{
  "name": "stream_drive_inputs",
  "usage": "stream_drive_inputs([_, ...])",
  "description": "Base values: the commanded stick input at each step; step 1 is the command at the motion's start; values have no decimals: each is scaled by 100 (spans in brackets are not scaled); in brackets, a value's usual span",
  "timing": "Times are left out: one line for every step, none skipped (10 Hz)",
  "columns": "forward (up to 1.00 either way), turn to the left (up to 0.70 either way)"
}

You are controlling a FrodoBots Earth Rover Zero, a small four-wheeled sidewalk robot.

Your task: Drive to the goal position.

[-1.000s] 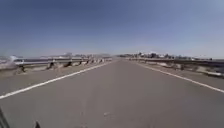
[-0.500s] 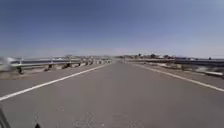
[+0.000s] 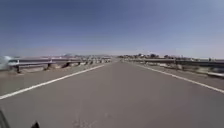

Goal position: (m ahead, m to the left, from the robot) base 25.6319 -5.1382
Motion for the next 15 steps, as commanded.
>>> stream_drive_inputs([100,0])
stream_drive_inputs([100,0])
stream_drive_inputs([100,0])
stream_drive_inputs([100,0])
stream_drive_inputs([100,0])
stream_drive_inputs([100,0])
stream_drive_inputs([100,0])
stream_drive_inputs([100,0])
stream_drive_inputs([100,0])
stream_drive_inputs([100,0])
stream_drive_inputs([100,0])
stream_drive_inputs([100,0])
stream_drive_inputs([100,0])
stream_drive_inputs([100,0])
stream_drive_inputs([100,0])
